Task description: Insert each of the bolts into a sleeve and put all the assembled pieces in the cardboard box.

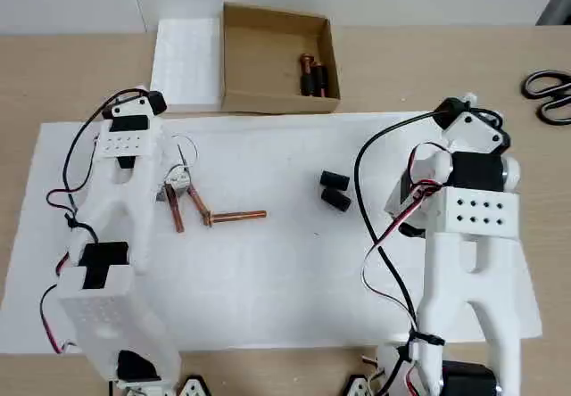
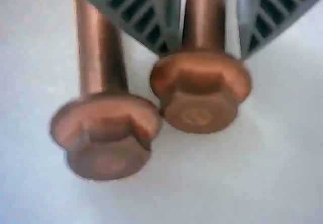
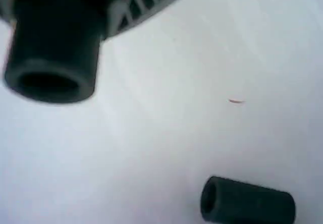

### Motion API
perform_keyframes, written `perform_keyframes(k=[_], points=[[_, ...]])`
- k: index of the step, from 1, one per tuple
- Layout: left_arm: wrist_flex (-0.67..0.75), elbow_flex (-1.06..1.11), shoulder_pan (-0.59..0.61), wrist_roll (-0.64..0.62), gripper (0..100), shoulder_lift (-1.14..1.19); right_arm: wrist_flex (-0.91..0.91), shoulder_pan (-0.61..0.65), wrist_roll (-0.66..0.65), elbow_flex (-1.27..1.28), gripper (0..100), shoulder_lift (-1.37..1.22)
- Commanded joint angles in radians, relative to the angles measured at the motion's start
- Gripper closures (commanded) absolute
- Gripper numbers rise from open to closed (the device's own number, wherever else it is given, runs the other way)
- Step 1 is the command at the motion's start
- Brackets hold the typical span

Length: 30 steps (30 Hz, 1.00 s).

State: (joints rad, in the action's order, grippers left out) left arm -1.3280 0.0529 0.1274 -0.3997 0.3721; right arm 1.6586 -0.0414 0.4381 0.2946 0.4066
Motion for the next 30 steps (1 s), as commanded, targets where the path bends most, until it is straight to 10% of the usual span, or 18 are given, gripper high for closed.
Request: perform_keyframes(k=[1,12,30], points=[[0.011,-0.005,0.003,0.008,94,-0.008,-0.015,-0.008,-0.005,-0.005,99.6,0.028],[-0.003,-0.010,-0.003,0.006,100,-0.020,-0.015,-0.004,-0.006,-0.006,99.6,0.036],[-0.425,-0.489,-0.181,-0.008,100,-0.420,0.065,0.222,-0.011,-0.316,99.6,0.039]])
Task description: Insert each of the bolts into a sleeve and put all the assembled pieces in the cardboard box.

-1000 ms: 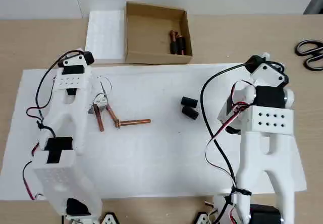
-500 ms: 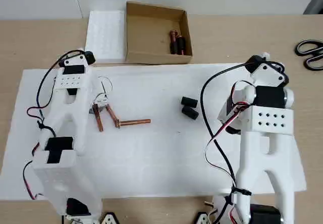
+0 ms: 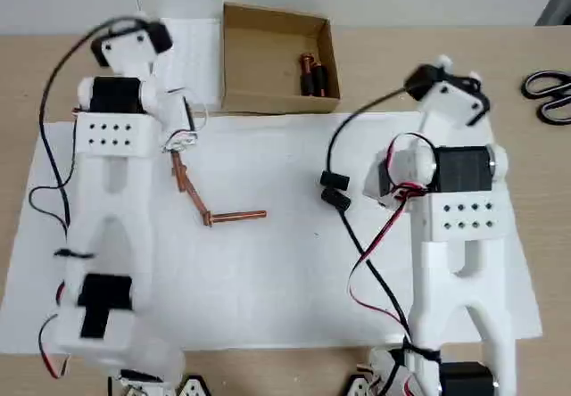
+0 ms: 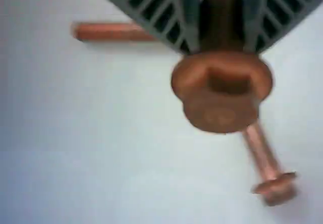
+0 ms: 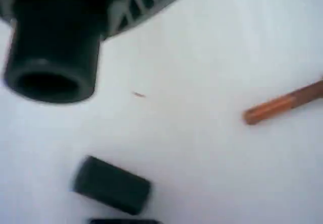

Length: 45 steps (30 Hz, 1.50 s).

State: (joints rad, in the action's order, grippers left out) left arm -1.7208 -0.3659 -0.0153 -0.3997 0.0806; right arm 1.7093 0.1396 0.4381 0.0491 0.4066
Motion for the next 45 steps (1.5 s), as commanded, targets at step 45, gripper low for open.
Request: perform_keyframes(k=[45], points=[[0.721,1.167,-0.330,-0.054,100,-1.626,-0.533,0.607,-0.310,1.025,99.6,1.348]])
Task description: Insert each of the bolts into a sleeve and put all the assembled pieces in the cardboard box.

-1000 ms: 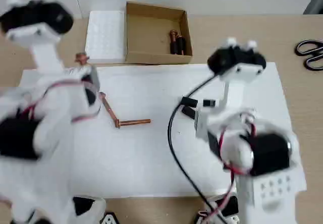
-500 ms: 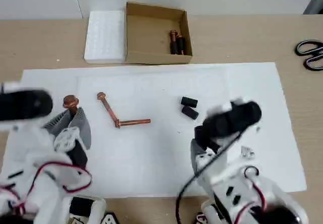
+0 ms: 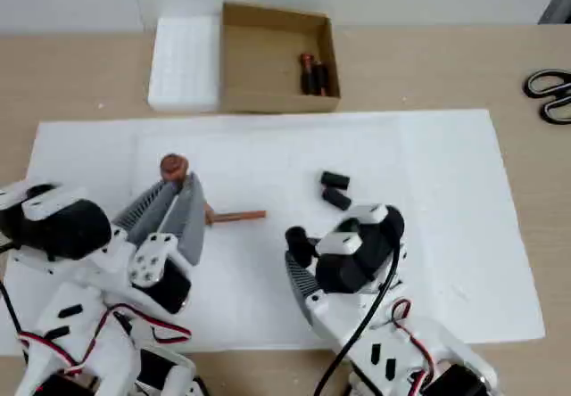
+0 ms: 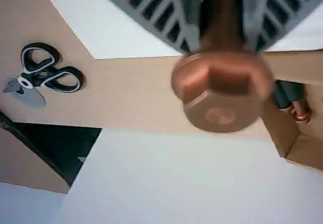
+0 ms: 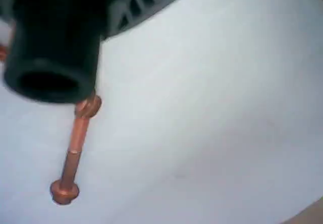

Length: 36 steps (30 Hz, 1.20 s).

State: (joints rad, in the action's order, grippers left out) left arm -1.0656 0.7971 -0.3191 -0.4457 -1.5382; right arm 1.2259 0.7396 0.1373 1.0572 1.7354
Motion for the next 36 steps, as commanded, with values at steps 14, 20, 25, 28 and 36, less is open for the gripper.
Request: perform_keyframes(k=[14,20,25,28,36], points=[[0.081,0.021,-0.160,-0.161,100,-0.006,-0.206,0.105,-0.057,0.152,99.5,0.038],[0.094,0.045,-0.160,-0.161,100,-0.006,-0.288,0.140,-0.069,0.173,99.5,0.030],[0.091,0.051,-0.161,-0.161,100,-0.005,-0.289,0.142,-0.115,0.167,99.5,0.038],[0.091,0.084,-0.196,-0.161,100,-0.005,-0.289,0.142,-0.115,0.164,99.5,0.038],[0.092,0.114,-0.222,-0.160,100,-0.005,-0.289,0.139,-0.115,0.133,99.5,0.038]])
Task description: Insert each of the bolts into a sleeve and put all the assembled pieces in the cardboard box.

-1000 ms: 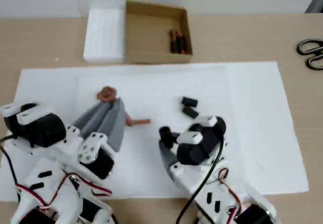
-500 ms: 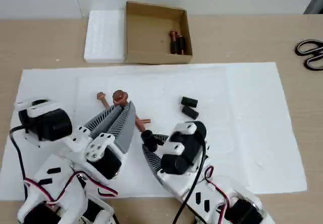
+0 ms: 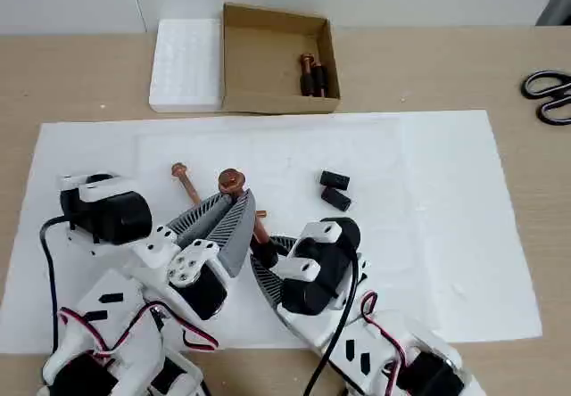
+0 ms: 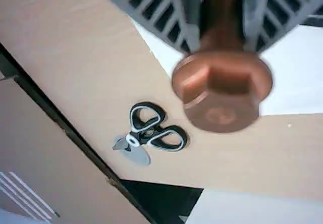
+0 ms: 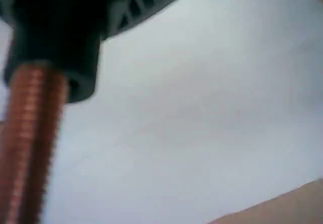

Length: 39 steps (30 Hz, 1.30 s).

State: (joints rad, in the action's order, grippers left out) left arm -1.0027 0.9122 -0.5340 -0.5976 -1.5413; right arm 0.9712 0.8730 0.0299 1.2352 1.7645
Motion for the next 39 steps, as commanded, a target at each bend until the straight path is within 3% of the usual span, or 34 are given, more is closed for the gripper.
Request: perform_keyframes(k=[1,9,23,39], points=[[0.029,-0.001,-0.006,-0.008,100,-0.002,-0.035,0.005,-0.008,-0.046,99.5,0.008],[0.028,-0.033,-0.003,0.063,100,-0.002,-0.030,0.004,-0.009,-0.048,99.5,0.008],[0.029,-0.012,-0.003,0.066,100,-0.002,-0.031,-0.051,-0.009,-0.078,99.5,0.008],[0.083,0.087,-0.003,0.064,100,-0.002,0.018,0.012,-0.011,-0.138,99.5,0.008]])
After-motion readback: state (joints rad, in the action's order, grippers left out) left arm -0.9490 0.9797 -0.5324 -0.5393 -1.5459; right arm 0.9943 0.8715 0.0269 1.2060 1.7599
